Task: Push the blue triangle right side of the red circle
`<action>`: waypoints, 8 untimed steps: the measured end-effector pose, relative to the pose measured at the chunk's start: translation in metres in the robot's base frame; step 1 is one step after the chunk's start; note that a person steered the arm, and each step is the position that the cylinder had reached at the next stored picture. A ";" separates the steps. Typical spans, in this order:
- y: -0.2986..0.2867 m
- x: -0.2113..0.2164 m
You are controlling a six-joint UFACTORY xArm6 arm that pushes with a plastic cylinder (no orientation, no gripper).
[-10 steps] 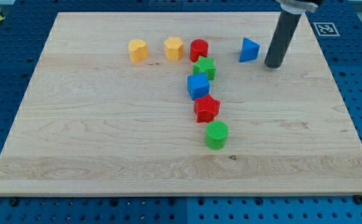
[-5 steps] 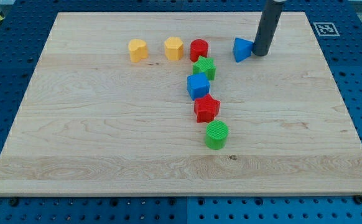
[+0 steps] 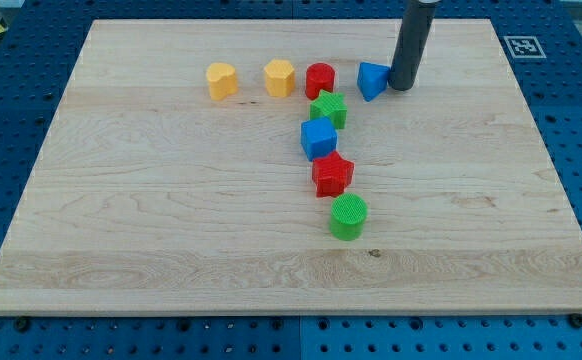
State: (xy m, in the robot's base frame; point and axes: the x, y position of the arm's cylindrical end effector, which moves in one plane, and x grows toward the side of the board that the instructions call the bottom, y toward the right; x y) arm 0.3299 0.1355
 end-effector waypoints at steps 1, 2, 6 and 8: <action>-0.004 0.000; -0.004 -0.003; -0.052 -0.057; -0.129 -0.044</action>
